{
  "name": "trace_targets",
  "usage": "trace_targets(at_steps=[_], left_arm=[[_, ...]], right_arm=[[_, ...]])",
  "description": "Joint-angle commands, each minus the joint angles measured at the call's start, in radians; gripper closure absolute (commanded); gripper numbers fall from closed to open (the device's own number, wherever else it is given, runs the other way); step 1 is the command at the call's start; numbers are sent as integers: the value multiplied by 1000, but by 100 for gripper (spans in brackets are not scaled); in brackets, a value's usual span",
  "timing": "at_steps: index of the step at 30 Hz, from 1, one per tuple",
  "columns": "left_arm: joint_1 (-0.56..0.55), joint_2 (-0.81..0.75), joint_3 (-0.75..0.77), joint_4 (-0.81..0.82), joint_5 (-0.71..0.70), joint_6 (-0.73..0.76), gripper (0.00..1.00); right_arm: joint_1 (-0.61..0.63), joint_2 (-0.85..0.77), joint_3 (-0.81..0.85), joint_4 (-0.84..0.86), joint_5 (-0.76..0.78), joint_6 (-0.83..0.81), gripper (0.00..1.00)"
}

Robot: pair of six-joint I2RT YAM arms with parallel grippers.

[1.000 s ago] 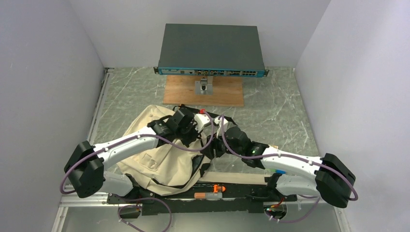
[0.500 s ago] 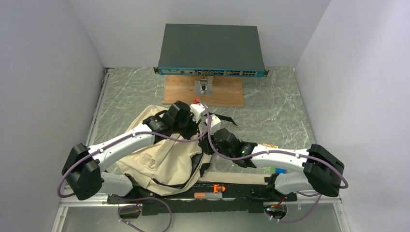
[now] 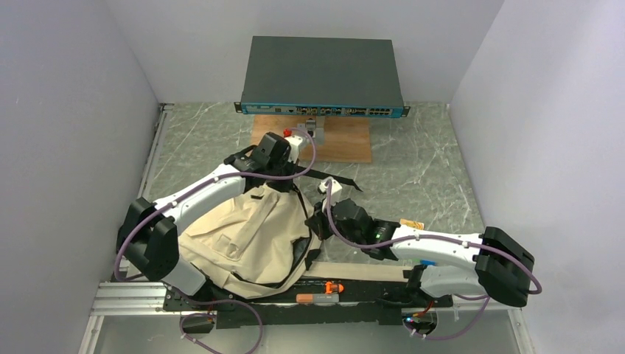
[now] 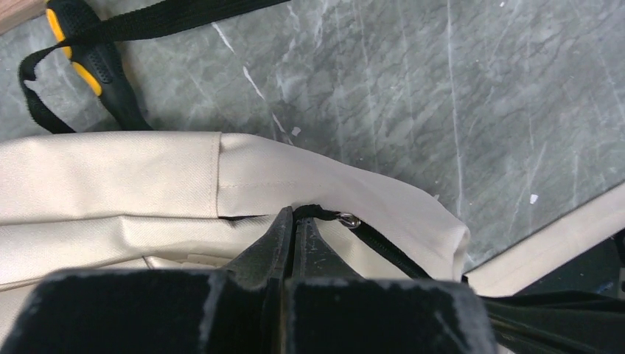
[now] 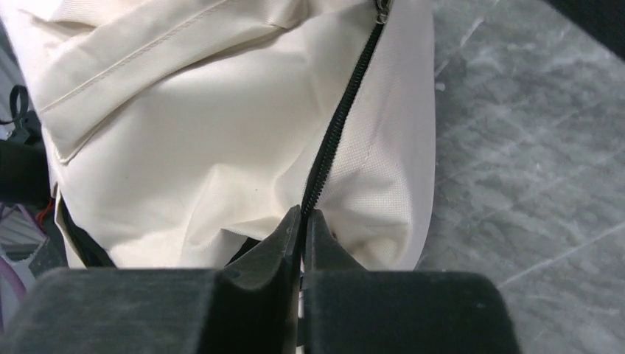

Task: Pack the student bag
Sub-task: Zip the student bag at the center of the board.

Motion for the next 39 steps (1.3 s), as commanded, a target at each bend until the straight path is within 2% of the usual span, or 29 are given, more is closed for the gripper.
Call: trace_targets(at_steps=[1,3,4,7,10,14,19,23,27,31,33,35,37,38,39], left_arm=[[11,-26,13,46,84,-30,100],[11,-51,-19,58,134,-42,100],[11,-66,-35,62,145,-49,100],[9,-108,-70,56,144,-56,100],[9,-140,-98,69,143,-62,100],[10,-129,-90,62,157,-60,100],[9,-126,-91,61,164,-51,100],[9,-135,-102,63,155,-45,100],[9,-135,-106,61,156,-41,100],[10,-135,-111,63,165,-38,100],[9,-141,-123,72,193,-33,100],[4,-148,-140,89,228,-32,100],[-6,-147,-146,97,243,-41,100],[-13,-145,-144,97,249,-43,100],[-20,-142,-143,96,249,-46,100]], right_arm=[[-18,9,95,-170,-30,68,89],[-44,28,155,-291,3,111,55],[-52,29,179,-333,12,129,47],[-54,20,262,-436,87,171,42],[-55,40,319,-441,181,211,39],[-55,144,410,-443,214,171,41],[-57,231,478,-470,235,119,52],[-58,257,491,-490,267,107,71],[-57,267,506,-528,298,98,80],[-58,247,499,-553,305,84,100],[-63,224,490,-550,263,56,100],[-90,194,483,-531,131,10,98],[-124,166,473,-523,23,-16,78],[-145,154,465,-511,-21,-19,71],[-169,149,459,-501,-63,-21,69]])
